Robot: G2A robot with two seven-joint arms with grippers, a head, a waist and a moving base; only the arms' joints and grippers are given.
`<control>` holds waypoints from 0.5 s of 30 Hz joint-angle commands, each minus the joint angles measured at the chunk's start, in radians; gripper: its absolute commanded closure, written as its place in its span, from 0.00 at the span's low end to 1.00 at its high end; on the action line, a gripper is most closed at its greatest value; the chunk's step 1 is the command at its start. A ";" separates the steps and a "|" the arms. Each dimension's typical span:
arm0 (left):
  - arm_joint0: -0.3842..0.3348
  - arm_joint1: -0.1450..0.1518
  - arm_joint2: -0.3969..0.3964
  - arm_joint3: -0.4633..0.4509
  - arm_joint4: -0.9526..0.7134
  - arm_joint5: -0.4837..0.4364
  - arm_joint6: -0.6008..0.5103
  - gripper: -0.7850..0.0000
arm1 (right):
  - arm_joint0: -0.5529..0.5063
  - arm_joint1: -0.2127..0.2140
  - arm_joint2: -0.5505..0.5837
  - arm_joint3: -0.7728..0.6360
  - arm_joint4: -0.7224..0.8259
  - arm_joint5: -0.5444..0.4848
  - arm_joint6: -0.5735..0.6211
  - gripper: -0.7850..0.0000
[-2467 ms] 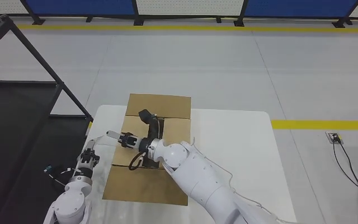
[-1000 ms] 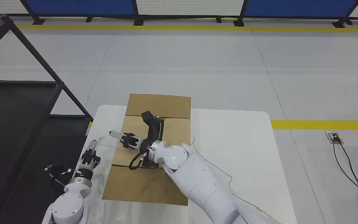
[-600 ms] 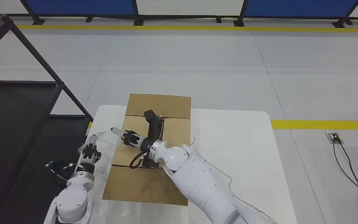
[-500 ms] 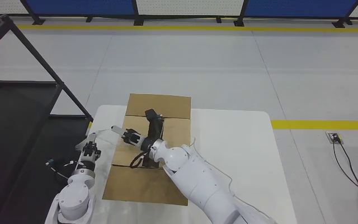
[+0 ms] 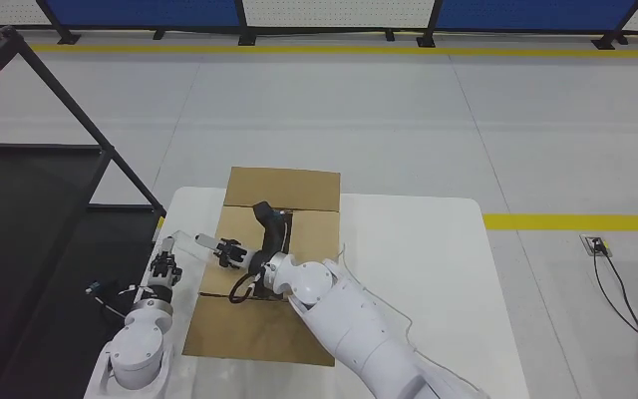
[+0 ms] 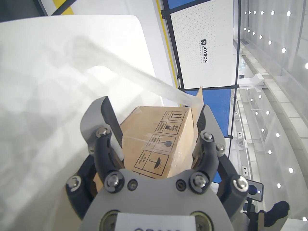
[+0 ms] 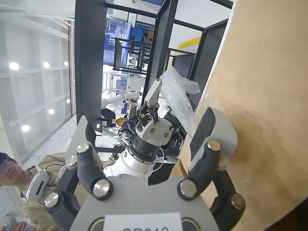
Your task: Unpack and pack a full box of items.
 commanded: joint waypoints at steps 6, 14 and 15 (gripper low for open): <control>0.005 0.000 -0.029 0.007 -0.018 -0.005 -0.003 0.13 | 0.003 -0.002 0.010 0.006 -0.015 -0.003 -0.018 0.00; 0.011 0.000 -0.041 0.007 -0.023 -0.012 -0.016 0.12 | 0.003 -0.007 0.020 0.009 -0.024 0.021 -0.008 0.00; 0.012 0.000 -0.043 0.007 -0.026 -0.014 -0.019 0.13 | 0.003 -0.008 0.021 0.009 -0.026 0.025 -0.008 0.00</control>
